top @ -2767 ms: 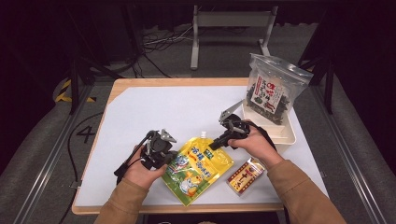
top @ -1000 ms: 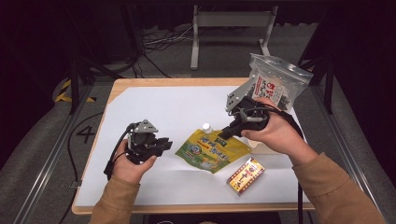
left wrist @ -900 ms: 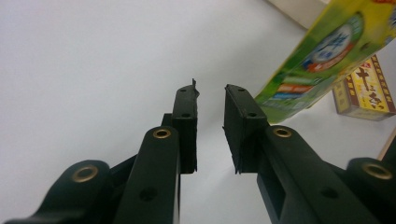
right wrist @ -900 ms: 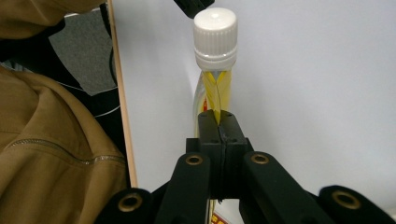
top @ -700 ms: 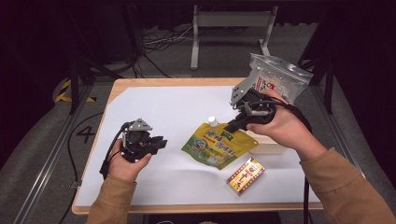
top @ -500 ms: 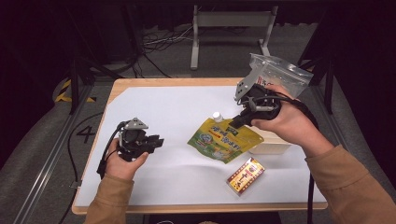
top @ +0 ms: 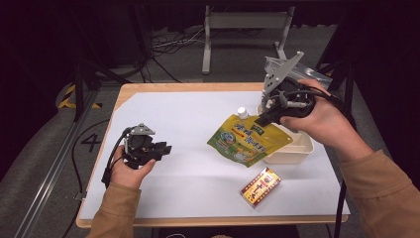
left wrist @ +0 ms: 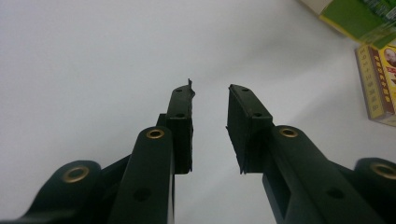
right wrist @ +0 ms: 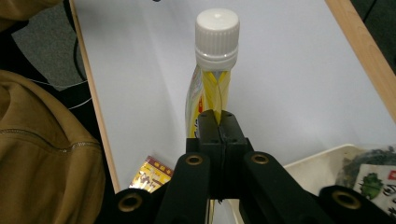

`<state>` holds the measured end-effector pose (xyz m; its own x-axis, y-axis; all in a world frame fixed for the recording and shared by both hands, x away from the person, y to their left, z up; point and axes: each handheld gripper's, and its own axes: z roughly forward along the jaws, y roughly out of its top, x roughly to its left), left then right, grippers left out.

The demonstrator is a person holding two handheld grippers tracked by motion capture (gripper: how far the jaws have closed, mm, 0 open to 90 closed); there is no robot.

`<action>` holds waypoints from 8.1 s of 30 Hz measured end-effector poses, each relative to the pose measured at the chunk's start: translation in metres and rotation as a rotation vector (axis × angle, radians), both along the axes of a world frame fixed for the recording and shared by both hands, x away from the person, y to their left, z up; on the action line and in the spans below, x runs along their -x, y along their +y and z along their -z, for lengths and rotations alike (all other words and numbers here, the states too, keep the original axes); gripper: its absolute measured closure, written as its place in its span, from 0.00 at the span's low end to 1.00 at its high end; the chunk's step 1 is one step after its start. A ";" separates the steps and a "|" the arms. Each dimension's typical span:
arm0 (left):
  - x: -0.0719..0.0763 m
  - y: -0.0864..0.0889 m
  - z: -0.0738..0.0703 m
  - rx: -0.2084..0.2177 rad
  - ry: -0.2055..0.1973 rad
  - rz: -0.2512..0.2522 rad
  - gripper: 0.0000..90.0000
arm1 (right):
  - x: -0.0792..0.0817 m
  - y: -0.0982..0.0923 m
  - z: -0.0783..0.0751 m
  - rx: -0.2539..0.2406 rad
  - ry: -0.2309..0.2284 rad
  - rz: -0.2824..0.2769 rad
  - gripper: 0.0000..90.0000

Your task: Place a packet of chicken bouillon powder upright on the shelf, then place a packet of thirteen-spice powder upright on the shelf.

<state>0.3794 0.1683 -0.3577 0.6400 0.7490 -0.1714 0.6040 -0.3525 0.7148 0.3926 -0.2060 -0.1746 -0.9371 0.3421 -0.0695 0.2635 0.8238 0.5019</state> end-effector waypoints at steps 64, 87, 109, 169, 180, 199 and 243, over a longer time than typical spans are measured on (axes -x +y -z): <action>-0.002 -0.002 0.004 -0.016 0.017 -0.005 0.80 | -0.045 -0.108 -0.011 0.130 -0.092 0.169 1.00; -0.002 -0.004 0.005 -0.023 0.018 0.002 0.80 | -0.044 -0.105 -0.002 0.227 -0.043 0.112 1.00; -0.003 -0.005 0.005 -0.022 0.020 0.005 0.80 | -0.050 -0.096 0.015 0.295 0.033 0.069 1.00; -0.005 -0.031 0.008 -0.045 0.043 0.075 0.66 | -0.037 -0.080 0.025 0.034 -0.072 0.091 0.75; -0.003 -0.053 0.009 -0.053 0.045 0.129 0.63 | -0.006 -0.089 0.013 -0.094 -0.138 0.093 0.71; 0.004 -0.088 0.013 -0.056 0.058 0.220 0.57 | 0.039 -0.106 0.018 -0.260 -0.148 0.235 0.58; 0.016 -0.157 0.014 -0.064 0.092 0.366 0.49 | 0.065 -0.140 0.131 -0.322 -0.138 0.458 0.48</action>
